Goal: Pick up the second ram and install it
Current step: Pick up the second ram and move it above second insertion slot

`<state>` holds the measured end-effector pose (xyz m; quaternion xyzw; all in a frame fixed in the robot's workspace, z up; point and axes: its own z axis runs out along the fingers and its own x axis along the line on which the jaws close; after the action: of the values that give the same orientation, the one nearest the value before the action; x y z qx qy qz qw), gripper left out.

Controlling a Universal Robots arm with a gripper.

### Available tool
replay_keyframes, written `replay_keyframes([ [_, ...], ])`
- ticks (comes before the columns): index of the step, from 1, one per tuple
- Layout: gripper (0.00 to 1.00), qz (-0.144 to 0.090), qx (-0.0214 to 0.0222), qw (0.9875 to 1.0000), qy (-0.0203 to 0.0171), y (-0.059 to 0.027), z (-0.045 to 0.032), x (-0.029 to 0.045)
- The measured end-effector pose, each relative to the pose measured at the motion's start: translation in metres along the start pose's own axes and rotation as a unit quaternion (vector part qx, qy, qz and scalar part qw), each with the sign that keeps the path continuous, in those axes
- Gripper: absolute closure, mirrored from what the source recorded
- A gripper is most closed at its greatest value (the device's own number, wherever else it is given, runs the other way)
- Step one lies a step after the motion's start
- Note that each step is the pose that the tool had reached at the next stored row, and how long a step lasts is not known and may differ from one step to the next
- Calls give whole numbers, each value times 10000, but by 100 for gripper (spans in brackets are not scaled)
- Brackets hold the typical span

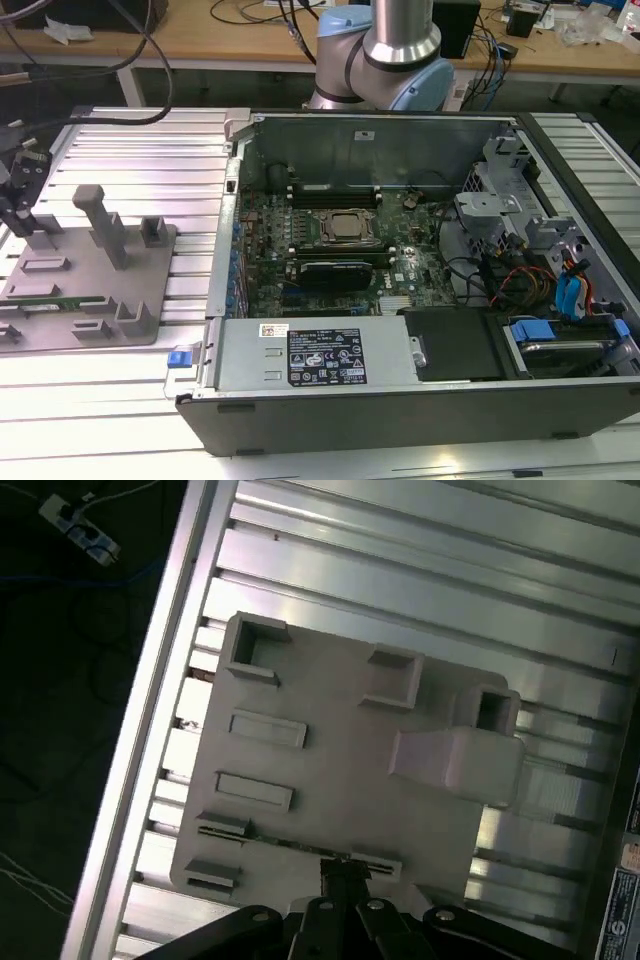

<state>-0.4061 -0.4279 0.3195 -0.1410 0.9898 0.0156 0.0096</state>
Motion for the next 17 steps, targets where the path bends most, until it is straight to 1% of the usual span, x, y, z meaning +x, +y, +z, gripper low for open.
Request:
replay_keyframes([
  [1,92,-202,-3,9998,6,0,3,0],
  [2,92,-389,-7,9992,12,0,4,0],
  [3,92,-523,-10,9986,15,0,5,0],
  [4,92,-670,-12,9978,20,0,6,0],
  [6,92,-864,-15,9963,26,0,7,0],
  [7,92,-1042,-17,9945,31,-1,8,0],
  [8,92,-1157,-18,9933,35,-1,9,0],
  [9,92,-1307,-19,9914,40,-1,9,0],
  [10,92,-1460,-21,9893,45,-1,10,0],
  [11,92,-1623,-24,9867,50,-1,11,0],
  [12,92,-1746,-27,9846,54,-1,12,0],
  [13,92,-1918,-31,9814,58,-1,14,0],
  [14,92,-2114,-36,9774,63,-1,18,0],
  [15,92,-2319,-38,9727,70,-1,21,0],
  [16,92,-2478,-41,9688,74,-1,24,1],
  [17,92,-2670,-43,9637,81,-1,26,0],
])
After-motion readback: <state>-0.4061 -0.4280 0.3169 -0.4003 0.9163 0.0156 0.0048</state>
